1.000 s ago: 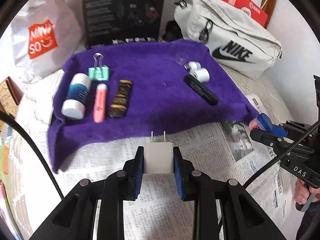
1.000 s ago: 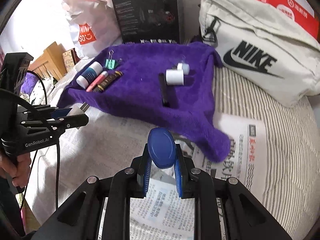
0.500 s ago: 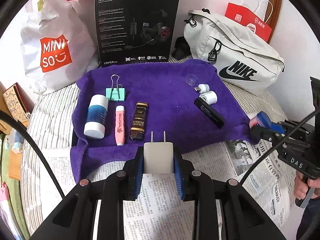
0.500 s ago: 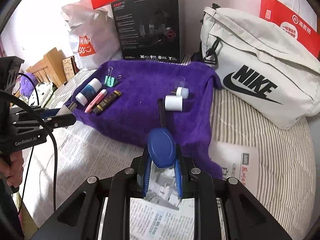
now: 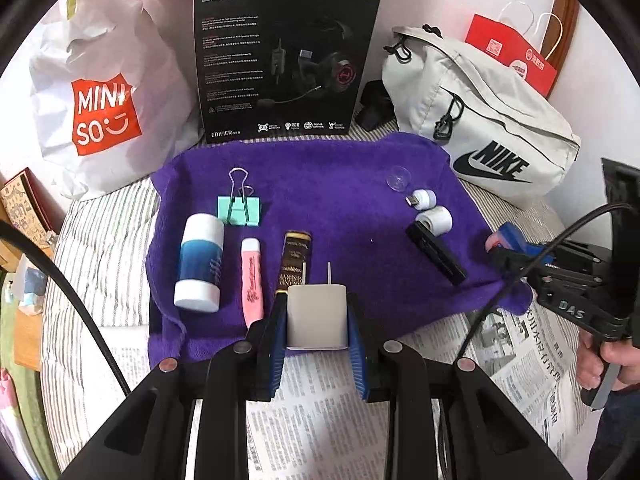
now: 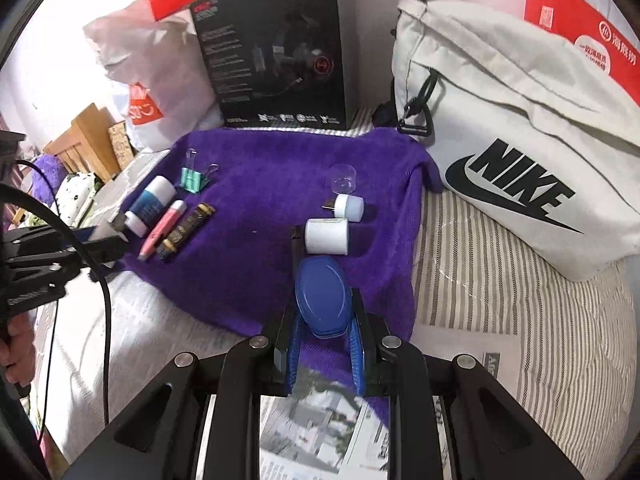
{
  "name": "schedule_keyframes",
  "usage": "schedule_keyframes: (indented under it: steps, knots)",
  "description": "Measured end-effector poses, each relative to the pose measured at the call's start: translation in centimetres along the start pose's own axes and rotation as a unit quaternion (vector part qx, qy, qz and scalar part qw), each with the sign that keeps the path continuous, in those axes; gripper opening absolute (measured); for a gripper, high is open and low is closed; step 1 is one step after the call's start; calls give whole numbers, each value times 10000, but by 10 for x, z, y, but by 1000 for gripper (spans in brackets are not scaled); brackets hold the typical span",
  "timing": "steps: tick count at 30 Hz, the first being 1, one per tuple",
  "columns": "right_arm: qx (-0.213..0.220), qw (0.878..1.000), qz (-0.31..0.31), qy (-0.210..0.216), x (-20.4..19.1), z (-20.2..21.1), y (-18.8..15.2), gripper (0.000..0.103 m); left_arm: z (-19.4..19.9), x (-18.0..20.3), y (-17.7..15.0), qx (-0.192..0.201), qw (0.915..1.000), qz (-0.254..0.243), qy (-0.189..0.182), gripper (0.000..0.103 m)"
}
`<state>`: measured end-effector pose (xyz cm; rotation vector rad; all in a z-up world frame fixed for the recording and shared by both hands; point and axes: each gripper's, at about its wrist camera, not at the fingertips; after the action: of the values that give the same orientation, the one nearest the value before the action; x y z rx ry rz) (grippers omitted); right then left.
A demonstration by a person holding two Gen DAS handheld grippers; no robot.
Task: Organize rigid objects
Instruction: 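Carry the plug with the left tool while the right tool carries the jar to the towel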
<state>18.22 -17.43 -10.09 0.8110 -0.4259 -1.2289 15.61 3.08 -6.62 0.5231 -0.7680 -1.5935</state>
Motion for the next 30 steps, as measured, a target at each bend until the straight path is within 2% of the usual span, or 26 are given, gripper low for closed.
schedule_keyframes:
  steps: [7,14,24,30]
  knots:
    - [-288,9990,268,-215,-4,-34,2,21,-12,-7,8,-36,10000,10,-60,26]
    - [-473,9981,303,-248,-3,-57,0,21,-25,-15,6,-126,9998,97,-102,26]
    - [-471,9973,520,-196,-9,-61,-5,21,-35,-23,7,-194,9997,147,-76,26]
    - [-524,9977,423,-93,-5,-60,-3,22,-38,-23,9,-221,9997,93,-86,26]
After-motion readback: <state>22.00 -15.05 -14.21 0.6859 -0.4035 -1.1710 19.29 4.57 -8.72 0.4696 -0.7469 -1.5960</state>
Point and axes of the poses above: each gripper's, at about its wrist camera, not at the fingertips, and z roughly against the way its jaws point, x to its right, y to its top, and after that the axes turned 14 degrees about x, right-handed
